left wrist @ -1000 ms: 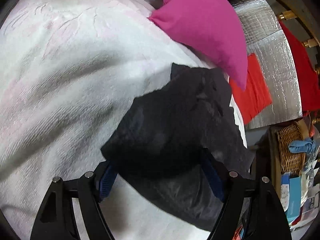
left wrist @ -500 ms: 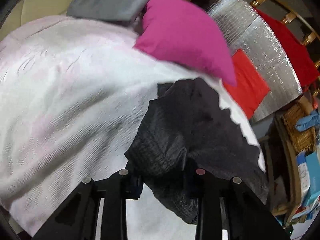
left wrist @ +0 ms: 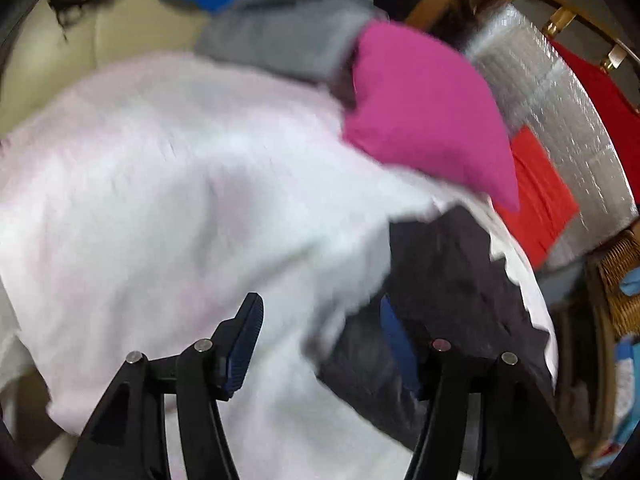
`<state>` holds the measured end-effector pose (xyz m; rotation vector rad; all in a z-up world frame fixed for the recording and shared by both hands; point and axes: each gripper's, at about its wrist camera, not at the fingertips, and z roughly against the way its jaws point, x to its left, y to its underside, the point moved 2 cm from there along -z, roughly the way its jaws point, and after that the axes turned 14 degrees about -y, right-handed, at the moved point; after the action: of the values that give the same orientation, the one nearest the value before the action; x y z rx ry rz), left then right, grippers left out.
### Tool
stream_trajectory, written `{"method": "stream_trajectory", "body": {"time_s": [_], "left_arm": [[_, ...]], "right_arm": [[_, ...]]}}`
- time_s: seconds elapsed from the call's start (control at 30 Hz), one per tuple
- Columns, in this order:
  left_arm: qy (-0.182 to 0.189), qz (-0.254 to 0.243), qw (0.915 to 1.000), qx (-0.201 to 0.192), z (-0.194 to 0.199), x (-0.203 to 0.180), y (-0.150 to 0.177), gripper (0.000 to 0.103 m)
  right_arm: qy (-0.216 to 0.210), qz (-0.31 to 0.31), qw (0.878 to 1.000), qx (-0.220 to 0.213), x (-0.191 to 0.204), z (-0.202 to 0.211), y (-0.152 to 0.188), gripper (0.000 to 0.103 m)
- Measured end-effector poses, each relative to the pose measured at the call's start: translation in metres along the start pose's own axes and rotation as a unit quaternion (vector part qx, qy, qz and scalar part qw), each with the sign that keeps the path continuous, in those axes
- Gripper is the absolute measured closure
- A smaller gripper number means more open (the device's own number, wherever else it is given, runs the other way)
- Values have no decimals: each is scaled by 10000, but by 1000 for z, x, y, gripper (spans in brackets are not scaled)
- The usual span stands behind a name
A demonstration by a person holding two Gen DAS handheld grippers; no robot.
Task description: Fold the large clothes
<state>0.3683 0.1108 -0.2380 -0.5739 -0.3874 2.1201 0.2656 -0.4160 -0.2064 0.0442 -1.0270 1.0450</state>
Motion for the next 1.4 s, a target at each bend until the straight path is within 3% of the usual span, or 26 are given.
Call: {"method": "stream_trajectory", "body": {"time_s": [0.07, 0.17, 0.33, 0.4, 0.53, 0.57, 0.6, 0.63, 0.7, 0.8, 0.87, 0.93, 0.97, 1.0, 1.07, 1.13, 1.17, 1.2, 1.3, 1.4], "left_arm": [[-57, -84, 9999, -121, -4, -7, -5, 31], [-216, -508, 9985, 54, -27, -24, -7, 31], [-407, -1092, 9928, 278, -67, -56, -2, 32], [-497, -1227, 9910, 213, -73, -62, -2, 36], [-507, -1473, 9877, 131, -82, -76, -2, 61], [-573, -1579, 9857, 90, -86, -81, -1, 74], [-652, -1664, 9839, 85, -90, -87, -1, 85], [-659, -1666, 9838, 96, -94, -89, -1, 89], [-607, -1539, 9861, 125, -98, -92, -4, 93], [-558, -1350, 9891, -151, -93, -101, -13, 93], [-514, -1268, 9902, -294, -88, -106, -15, 93], [-551, -1303, 9894, -322, -86, -113, -13, 89], [-610, -1345, 9886, -308, -87, -114, -11, 79], [-715, -1385, 9874, -283, -89, -116, -10, 66], [-918, -1410, 9855, -235, -94, -114, -8, 60], [-821, -1289, 9881, -160, -94, -110, -11, 59], [-774, -1232, 9892, -163, -92, -108, -11, 59], [-754, -1218, 9895, -206, -89, -107, -12, 58], [-617, -1317, 9883, -470, -72, -111, -11, 53], [-414, -1627, 9828, -763, -52, -120, -4, 38]], "right_arm": [[159, 310, 9992, -186, 17, -7, -23, 25], [553, 886, 9933, -494, 34, -29, -65, 24], [1293, 1383, 9819, -54, 35, -108, -138, 23], [1646, 1509, 9746, 161, 29, -140, -152, 23], [2115, 1939, 9543, 831, 14, -205, -157, 23], [2355, 2145, 9423, 1030, 9, -214, -153, 45], [2460, 2248, 9363, 1108, 11, -220, -155, 83], [2554, 2267, 9336, 1087, 14, -220, -155, 90], [2707, 2236, 9336, 710, 26, -212, -164, 94], [2778, 2080, 9378, -45, 36, -196, -183, 94], [2771, 1757, 9446, -74, 19, -201, -190, 94], [2958, 1619, 9414, 11, -3, -212, -188, 95], [2948, 1450, 9445, 28, -17, -216, -185, 95], [2805, 1308, 9509, -27, -22, -215, -183, 93], [2317, 1104, 9662, -229, -23, -202, -181, 84], [1613, 715, 9837, -361, -22, -176, -180, 59], [1444, 585, 9870, -404, -21, -165, -180, 28], [1144, 436, 9907, -601, -20, -144, -178, 18], [729, 335, 9906, -1110, -21, -87, -165, 18], [1036, 357, 9853, -1311, -38, -34, -137, 18]]}}
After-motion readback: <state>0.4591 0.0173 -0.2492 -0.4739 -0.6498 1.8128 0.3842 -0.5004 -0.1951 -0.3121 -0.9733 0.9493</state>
